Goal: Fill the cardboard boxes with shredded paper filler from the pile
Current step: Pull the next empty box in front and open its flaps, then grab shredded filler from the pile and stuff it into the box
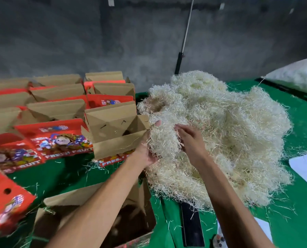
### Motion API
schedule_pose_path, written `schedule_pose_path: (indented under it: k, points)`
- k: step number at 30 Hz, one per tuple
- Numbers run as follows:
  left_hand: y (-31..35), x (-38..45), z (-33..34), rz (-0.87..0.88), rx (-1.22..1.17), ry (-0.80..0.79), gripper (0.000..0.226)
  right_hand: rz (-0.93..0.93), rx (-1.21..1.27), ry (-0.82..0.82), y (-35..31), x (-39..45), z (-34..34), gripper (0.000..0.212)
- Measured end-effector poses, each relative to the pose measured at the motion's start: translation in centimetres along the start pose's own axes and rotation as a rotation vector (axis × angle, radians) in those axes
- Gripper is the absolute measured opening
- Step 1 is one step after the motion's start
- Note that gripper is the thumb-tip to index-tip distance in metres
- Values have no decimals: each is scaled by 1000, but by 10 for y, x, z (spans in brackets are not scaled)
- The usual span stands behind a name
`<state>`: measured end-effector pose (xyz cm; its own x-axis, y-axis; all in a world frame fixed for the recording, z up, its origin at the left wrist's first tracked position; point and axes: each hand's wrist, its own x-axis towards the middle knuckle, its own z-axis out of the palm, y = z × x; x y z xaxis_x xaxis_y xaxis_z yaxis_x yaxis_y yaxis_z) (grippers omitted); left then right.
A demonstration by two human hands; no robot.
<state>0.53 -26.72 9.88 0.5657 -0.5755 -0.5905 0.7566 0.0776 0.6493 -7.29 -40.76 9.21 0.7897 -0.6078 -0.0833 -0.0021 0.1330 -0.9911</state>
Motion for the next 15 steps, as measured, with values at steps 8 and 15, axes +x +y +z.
schedule_pose_path:
  k: [8, 15]
  points:
    - [45, -30, -70, 71, 814, 439, 44, -224, -477, 179, 33, -6, 17, 63]
    - [56, -45, -116, 31, 1528, 728, 58, -205, -592, -115, 58, -6, 56, 95]
